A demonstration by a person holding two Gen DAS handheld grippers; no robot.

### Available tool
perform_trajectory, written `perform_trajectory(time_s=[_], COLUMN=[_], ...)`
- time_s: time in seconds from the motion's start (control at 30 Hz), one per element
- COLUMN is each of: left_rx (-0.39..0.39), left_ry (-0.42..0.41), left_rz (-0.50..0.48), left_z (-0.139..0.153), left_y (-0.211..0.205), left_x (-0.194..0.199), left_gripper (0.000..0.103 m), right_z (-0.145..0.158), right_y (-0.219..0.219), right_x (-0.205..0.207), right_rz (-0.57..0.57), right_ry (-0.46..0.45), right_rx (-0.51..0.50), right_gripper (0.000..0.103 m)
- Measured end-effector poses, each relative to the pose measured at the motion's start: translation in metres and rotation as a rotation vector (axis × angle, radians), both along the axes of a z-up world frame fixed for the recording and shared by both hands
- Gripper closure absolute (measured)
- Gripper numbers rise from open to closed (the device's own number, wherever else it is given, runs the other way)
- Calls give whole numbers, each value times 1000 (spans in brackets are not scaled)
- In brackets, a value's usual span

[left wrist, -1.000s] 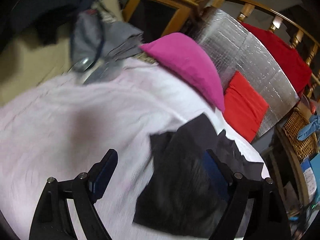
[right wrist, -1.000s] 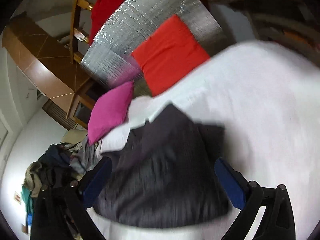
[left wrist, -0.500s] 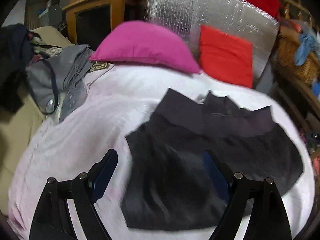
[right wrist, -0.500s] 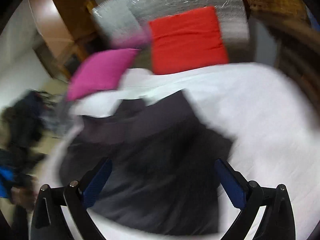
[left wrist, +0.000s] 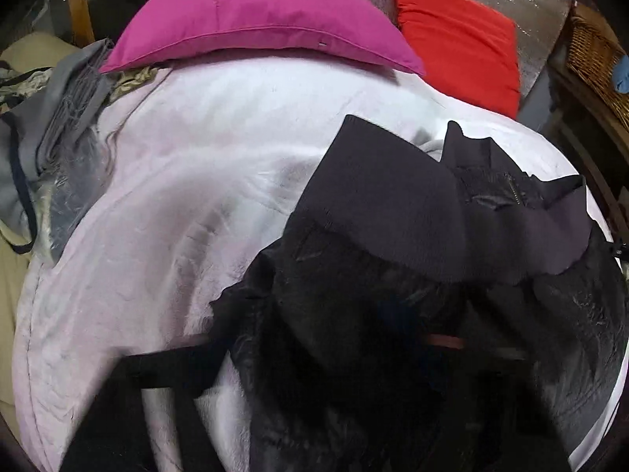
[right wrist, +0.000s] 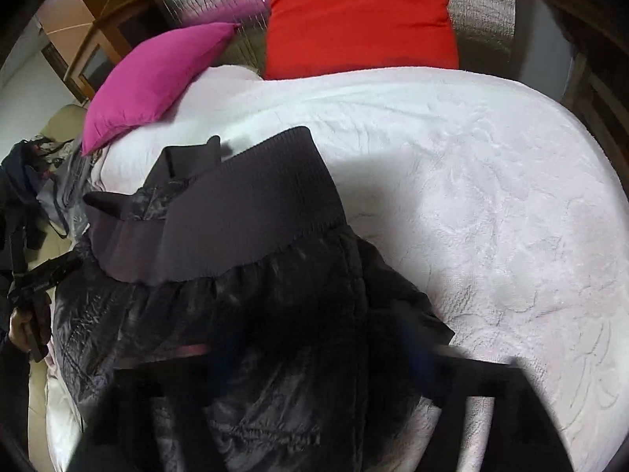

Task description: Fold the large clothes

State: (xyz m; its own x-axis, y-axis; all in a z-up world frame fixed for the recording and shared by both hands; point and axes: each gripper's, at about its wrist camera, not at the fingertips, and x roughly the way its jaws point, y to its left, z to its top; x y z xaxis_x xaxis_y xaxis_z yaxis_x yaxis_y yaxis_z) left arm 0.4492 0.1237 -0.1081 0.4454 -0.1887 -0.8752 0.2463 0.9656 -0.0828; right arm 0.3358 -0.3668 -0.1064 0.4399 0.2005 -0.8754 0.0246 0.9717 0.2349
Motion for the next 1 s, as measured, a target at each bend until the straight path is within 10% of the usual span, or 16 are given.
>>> perform_trajectory(time_s=[0.17, 0.27, 0.43, 0.5, 0.53, 0.6, 0.9, 0.93, 0.97, 1.0], left_rx=[-42, -105, -18, -18, -22, -35, 47, 54, 61, 82], left_ry=[-55, 63, 15, -19, -40, -93, -50, -42, -50, -49], left_rz=[34, 146, 109, 97, 99, 119, 15, 10, 11, 29], left_z=[14, -18, -17, -6, 0, 12, -2, -5, -5, -5], left_y=[8, 27, 13, 14, 16, 21, -21, -22, -25, -25], left_x=[0, 16, 8, 7, 6, 5, 44, 47, 47, 51], left_gripper=[94, 93, 84, 74, 70, 39, 35, 40, 68, 98], right_z=[24, -7, -12, 0, 5, 17, -1, -3, -5, -2], right_y=[8, -16, -22, -33, -36, -44, -11, -7, -5, -5], right_x=[-4, 4, -4, -8, -9, -12, 46, 50, 52, 52], right_rz=[-5, -110, -111, -125, -130, -144, -45, -34, -30, -36], right_ry=[-81, -13, -38, -68, -84, -141, -66, -57, -44, -57], right_rx=[-91, -61, 19, 42, 48, 74, 15, 2, -8, -30], right_gripper=[94, 94, 86, 63, 27, 12, 17, 52, 77, 81])
